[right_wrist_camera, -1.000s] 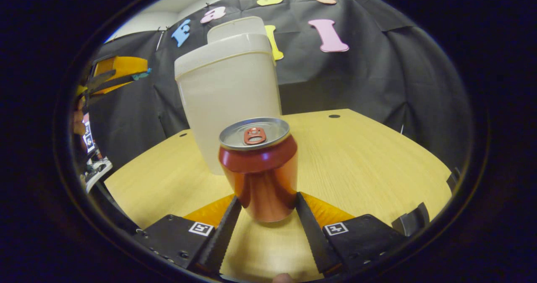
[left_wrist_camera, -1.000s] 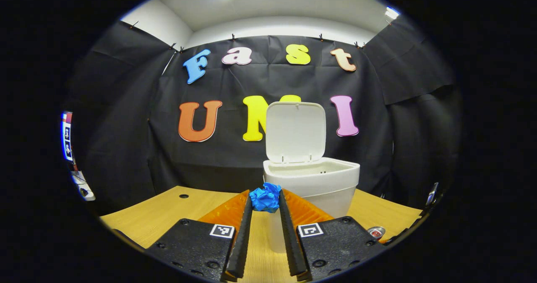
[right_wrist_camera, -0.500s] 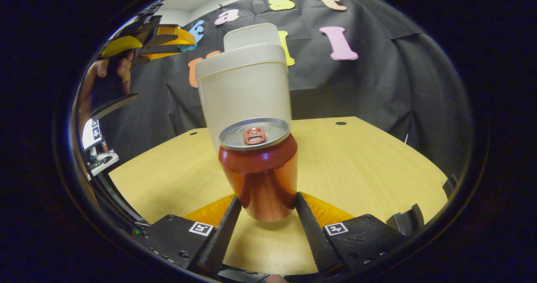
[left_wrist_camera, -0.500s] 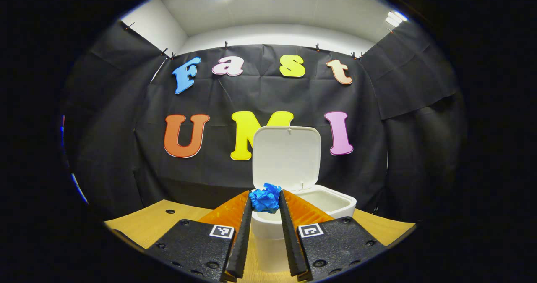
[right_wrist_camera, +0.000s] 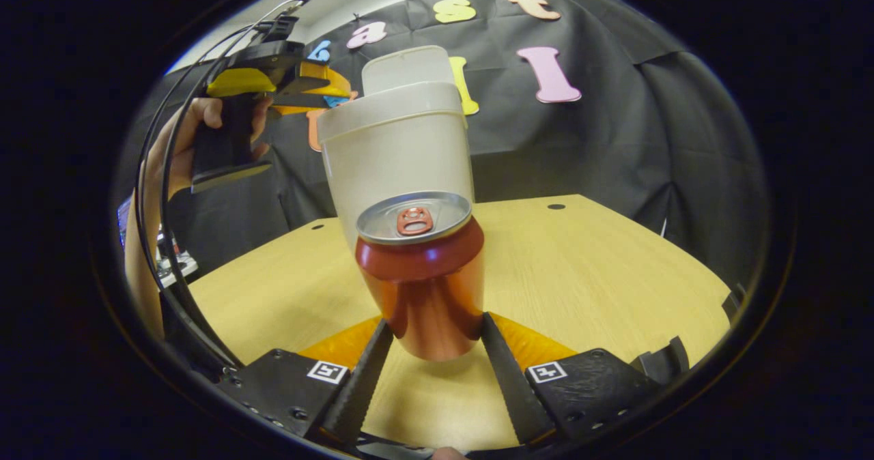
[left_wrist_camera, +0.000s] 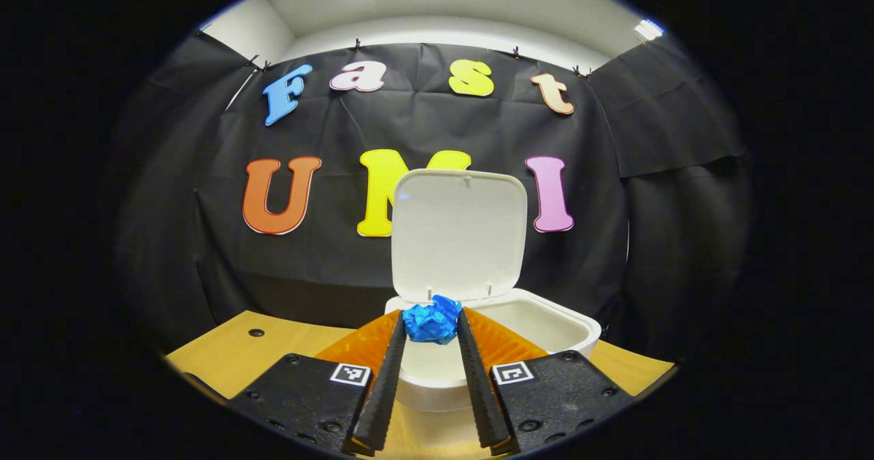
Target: Press the lid of the desktop garbage bin to open it, pick up the crumpled paper on the desktop and throw it into the bin, then pick up the pop can on the desktop and drop it into the bin, and finally close the garbage bin lid.
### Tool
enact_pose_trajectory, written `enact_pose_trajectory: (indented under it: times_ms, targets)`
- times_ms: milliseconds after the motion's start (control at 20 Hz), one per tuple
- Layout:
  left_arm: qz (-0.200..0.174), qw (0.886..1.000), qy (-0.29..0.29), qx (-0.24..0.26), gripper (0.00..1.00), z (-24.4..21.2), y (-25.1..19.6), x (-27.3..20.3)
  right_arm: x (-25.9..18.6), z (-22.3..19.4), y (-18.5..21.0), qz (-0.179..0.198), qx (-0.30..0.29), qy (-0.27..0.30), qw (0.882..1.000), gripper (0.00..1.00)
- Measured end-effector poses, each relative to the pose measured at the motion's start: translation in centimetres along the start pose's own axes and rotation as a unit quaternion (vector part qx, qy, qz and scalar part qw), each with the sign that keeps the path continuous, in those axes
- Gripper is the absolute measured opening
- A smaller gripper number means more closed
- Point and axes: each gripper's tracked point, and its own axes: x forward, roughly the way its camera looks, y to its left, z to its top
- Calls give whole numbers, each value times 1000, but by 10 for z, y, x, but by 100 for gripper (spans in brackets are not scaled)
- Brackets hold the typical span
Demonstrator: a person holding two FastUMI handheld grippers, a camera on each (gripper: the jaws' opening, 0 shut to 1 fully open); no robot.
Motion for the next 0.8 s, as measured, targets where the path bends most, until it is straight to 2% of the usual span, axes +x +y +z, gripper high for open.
enact_pose_trajectory:
  times_ms: [50,150,450,800]
  targets:
    - [-3,1000,4,0,71,-2,-3,1,0,-1,-1,-1,2,0,1000,80]
    - [-5,1000,0,3,98,1,-6,0,-1,2,-5,-5,6,-4,1000,80]
    - [4,1000,-15,10,99,9,-3,-12,-4,4,-11,-15,11,-9,1000,80]
    - [25,999,-17,17,99,4,26,-38,-6,25,-10,-20,7,-27,999,80]
